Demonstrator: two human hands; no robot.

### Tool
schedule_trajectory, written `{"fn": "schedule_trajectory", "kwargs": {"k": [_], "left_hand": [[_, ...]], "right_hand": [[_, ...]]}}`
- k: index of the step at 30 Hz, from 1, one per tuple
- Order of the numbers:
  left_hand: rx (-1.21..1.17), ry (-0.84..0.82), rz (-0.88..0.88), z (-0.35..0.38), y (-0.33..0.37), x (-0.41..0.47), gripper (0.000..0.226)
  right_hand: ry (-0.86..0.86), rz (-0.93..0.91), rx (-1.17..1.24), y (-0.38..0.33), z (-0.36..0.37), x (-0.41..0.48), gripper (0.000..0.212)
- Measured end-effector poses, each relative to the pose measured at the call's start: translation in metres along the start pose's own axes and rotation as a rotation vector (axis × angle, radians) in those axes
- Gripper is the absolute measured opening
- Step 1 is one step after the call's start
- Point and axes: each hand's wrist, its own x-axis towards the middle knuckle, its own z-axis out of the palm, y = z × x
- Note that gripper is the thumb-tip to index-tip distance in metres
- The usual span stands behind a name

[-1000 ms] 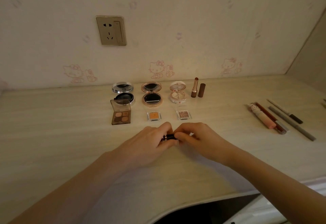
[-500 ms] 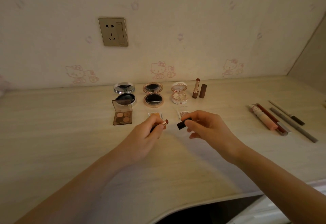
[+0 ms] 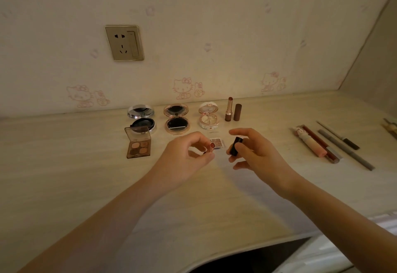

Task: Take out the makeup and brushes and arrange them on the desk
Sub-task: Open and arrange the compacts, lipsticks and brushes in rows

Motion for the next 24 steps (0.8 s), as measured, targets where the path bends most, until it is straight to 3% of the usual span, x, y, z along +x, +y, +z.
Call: {"fn": "schedule_trajectory", "kwargs": {"k": [5, 18, 24], "left_hand": [[0.096, -0.01, 0.069, 0.01, 0.017, 0.034, 0.022], [0.369, 0.041, -0.023, 0.054, 0.015, 0.134, 0.012], [0.473, 0.042, -0.093, 0.074, -0.002, 0.152, 0.009]], "right_hand": [[0.109, -0.009, -0.164, 0.011, -0.019, 0.011, 0.023], [0.303, -0.005, -0.334, 0.036, -0.069, 0.068, 0.016], [0.296, 0.03, -0.443, 0.054, -0.071, 0.101, 0.018]]}}
